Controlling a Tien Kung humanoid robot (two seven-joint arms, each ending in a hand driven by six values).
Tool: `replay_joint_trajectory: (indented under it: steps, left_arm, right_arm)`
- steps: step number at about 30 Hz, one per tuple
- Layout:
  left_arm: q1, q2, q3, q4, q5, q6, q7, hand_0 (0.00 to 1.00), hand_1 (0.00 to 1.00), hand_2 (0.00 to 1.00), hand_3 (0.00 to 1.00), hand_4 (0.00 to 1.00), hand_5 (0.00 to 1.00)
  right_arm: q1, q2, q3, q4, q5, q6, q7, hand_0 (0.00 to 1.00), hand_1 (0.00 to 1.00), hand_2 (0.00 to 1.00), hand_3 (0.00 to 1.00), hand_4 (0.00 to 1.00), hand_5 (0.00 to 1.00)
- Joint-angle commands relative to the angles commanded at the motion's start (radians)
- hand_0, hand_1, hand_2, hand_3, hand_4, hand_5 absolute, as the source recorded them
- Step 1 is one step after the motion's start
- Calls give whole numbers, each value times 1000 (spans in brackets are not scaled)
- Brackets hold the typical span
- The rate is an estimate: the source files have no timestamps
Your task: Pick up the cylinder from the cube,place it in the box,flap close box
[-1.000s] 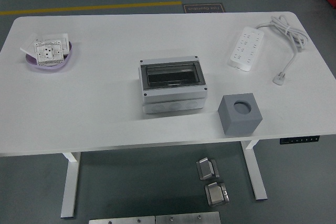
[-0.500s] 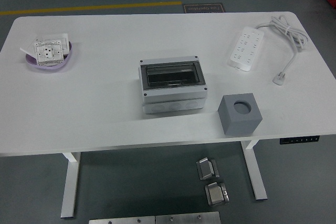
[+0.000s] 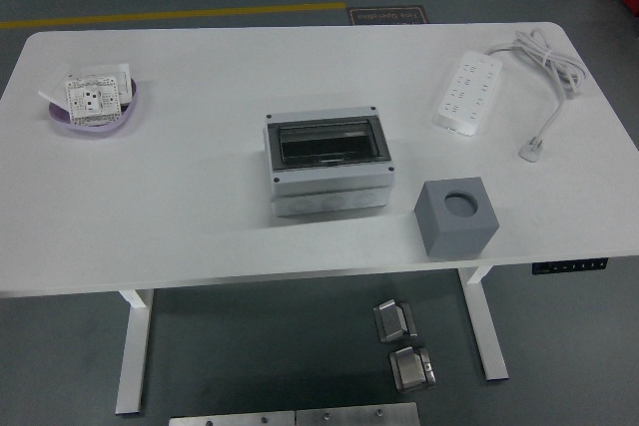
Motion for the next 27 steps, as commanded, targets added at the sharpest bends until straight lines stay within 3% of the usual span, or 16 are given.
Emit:
replay_joint_trajectory:
  steps: [10, 11, 27]
  left_arm:
    - [0, 2, 4, 0, -6, 1, -2, 669, 659, 648, 716, 738, 580]
    - [0, 1, 4, 0, -6, 1, -2, 669, 659, 648, 716, 738, 579]
    - [-1, 1, 9, -1, -11, 1, -4, 669, 659, 648, 715, 738, 579]
  right_arm:
    - [13, 3, -47, -4, -47, 9, -33, 706, 676, 740, 765, 667, 349]
    - [13, 3, -48, -3, -49, 9, -34, 826, 824, 847, 900, 703, 337]
    - [12, 0, -54, 7, -100, -32, -36, 873, 858, 875, 920, 721, 348]
